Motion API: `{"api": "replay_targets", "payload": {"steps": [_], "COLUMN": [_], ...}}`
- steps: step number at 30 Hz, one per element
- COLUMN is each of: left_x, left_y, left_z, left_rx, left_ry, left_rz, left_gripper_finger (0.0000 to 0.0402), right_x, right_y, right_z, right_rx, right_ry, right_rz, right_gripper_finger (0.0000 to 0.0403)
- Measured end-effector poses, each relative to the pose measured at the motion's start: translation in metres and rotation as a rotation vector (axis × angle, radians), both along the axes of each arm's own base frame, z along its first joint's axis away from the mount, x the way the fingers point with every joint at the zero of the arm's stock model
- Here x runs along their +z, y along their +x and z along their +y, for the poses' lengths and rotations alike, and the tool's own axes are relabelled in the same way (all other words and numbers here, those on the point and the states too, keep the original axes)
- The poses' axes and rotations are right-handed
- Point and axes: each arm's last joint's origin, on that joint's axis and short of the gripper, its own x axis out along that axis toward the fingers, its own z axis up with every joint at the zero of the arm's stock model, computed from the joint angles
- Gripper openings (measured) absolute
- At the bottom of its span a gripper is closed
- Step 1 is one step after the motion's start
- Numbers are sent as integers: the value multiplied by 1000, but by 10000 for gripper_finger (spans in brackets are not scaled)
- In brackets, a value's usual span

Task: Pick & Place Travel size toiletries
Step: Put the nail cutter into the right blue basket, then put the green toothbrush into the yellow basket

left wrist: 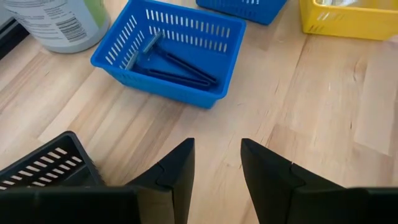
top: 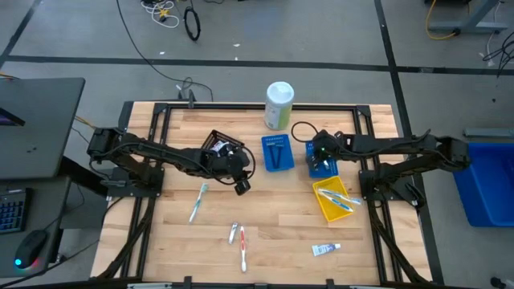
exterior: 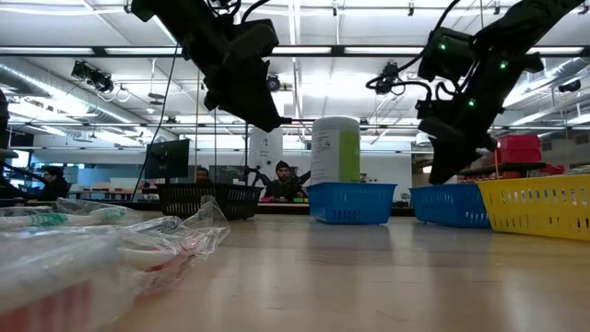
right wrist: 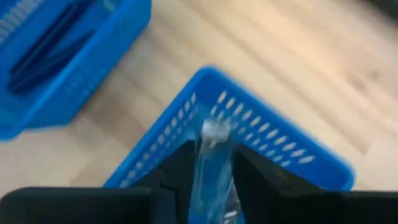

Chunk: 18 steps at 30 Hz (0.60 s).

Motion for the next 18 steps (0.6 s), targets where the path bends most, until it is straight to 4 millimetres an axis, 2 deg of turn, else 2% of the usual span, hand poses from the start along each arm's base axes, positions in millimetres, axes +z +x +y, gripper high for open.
{"api": "replay_targets", "payload": {"steps": [5, 9, 14, 18], "left_x": [0, -6, -18, -26], "left_y": [0, -5, -24, -49], "left_z": [0, -2, -10, -24], "left_rx": [-1, -5, 48, 121], "left_ry": [-3, -91, -212, -294], "left_rz": [5, 68, 269, 505], "left_gripper_finger": [137, 137, 137, 137], "right_x": [4, 6, 13, 18], "right_y": [5, 9, 17, 22], "right_z": [-2, -4, -6, -7], "right_rx": [-1, 20, 36, 44], "right_ry": [-57, -81, -123, -152], "right_rz": [-49, -83, -180, -252], "right_gripper_finger": [139, 150, 153, 152]}}
